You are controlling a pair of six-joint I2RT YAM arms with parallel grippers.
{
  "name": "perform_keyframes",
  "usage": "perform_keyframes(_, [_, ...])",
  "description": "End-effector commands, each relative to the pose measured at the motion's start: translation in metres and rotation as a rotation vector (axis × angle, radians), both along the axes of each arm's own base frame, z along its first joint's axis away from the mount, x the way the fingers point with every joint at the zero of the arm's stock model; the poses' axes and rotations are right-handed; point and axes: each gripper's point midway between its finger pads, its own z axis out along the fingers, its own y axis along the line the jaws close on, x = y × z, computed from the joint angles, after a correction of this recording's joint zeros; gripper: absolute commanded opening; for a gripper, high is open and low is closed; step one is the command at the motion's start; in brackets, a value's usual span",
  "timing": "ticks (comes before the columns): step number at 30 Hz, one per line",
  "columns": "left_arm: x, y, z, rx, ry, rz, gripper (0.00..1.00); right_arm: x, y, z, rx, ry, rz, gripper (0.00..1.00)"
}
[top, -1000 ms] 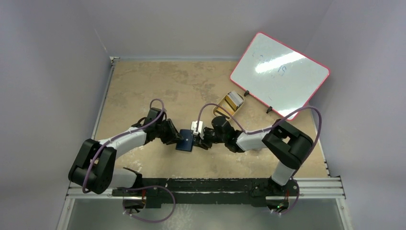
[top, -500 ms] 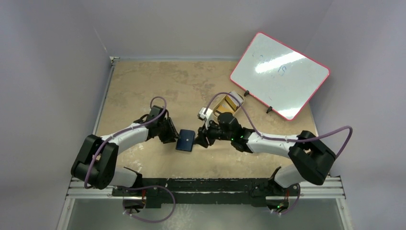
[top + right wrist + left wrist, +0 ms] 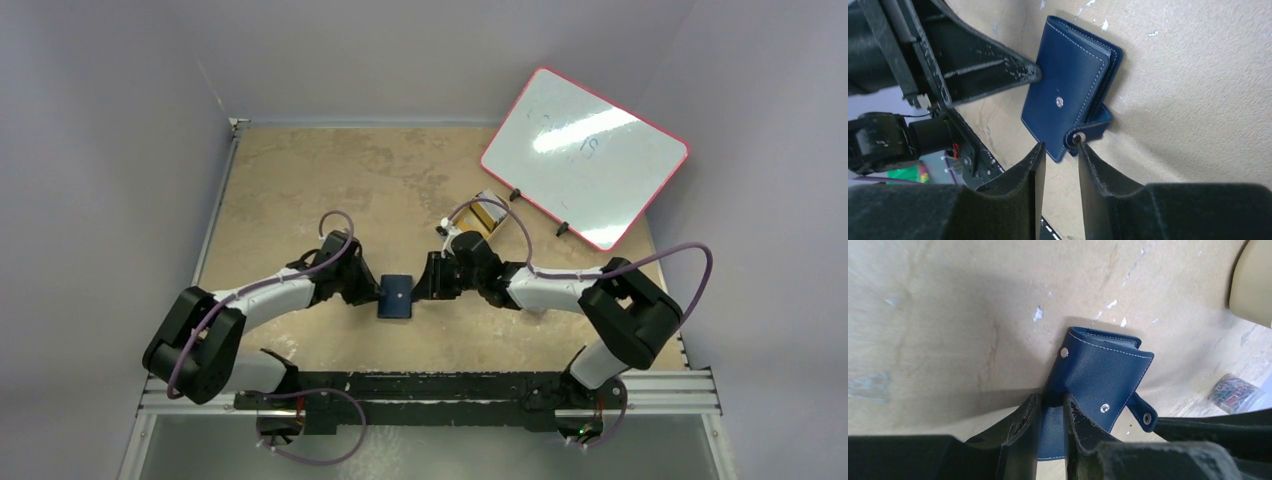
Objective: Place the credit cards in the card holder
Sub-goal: Close the card holder at the center of the board.
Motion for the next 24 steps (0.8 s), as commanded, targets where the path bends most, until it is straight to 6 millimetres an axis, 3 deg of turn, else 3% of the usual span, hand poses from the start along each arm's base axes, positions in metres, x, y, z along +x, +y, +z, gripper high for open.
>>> perform_keyframes(1, [-0.015,-0.009,-0.010,-0.023,0.030,0.041,0.19,0.004,0.010,0.007,0.071,0.074,-0.074,0.31])
perform_keyframes(16, [-0.014,-0.017,-0.003,-0.093,0.007,0.069,0.18,0.011,0.005,-0.003,0.024,0.055,-0.100,0.26])
perform_keyframes(24, [-0.009,-0.024,0.002,-0.107,0.007,0.057,0.18,0.015,0.018,-0.005,0.055,0.042,-0.065,0.23])
